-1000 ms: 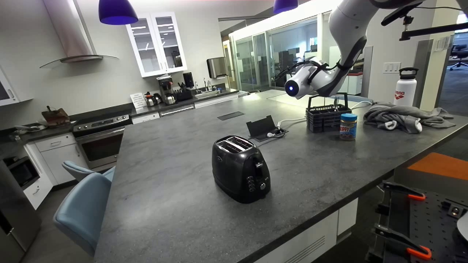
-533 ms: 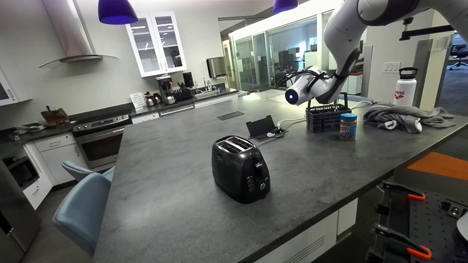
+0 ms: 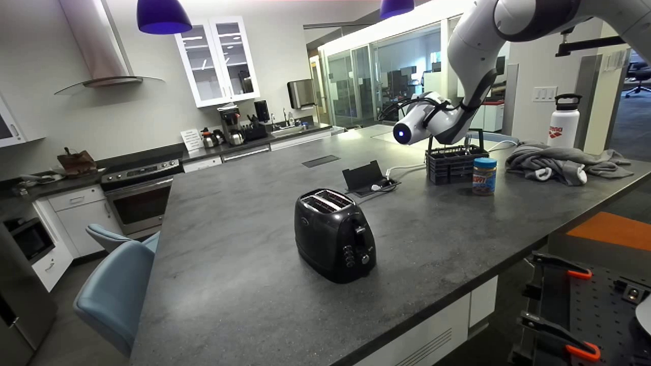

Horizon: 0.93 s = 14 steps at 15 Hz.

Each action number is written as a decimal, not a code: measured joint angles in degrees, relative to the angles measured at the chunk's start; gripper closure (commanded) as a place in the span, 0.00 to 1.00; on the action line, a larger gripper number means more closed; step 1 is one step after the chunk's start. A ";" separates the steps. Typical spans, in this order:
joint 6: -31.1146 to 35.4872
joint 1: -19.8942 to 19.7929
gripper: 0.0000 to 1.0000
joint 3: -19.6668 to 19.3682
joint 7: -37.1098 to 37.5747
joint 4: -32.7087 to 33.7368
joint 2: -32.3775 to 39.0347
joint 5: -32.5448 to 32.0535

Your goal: Pick up the spoon and place it in the utensil holder

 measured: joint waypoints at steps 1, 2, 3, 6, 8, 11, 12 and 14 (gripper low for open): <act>0.00 0.00 0.97 0.09 0.13 0.27 0.27 0.02; 0.00 0.04 0.97 0.17 0.53 0.51 0.65 0.02; 0.00 0.11 0.97 0.21 1.27 0.69 1.08 -0.02; 0.00 0.40 0.97 0.26 3.41 1.24 2.80 -0.13; -0.05 0.59 0.97 0.26 4.82 1.51 3.94 -0.32; -0.42 0.80 0.97 0.26 6.90 1.67 5.24 -0.48; -0.63 0.87 0.92 0.26 7.36 1.73 5.61 -0.48; -1.01 0.99 0.63 0.26 8.24 1.76 6.18 -0.50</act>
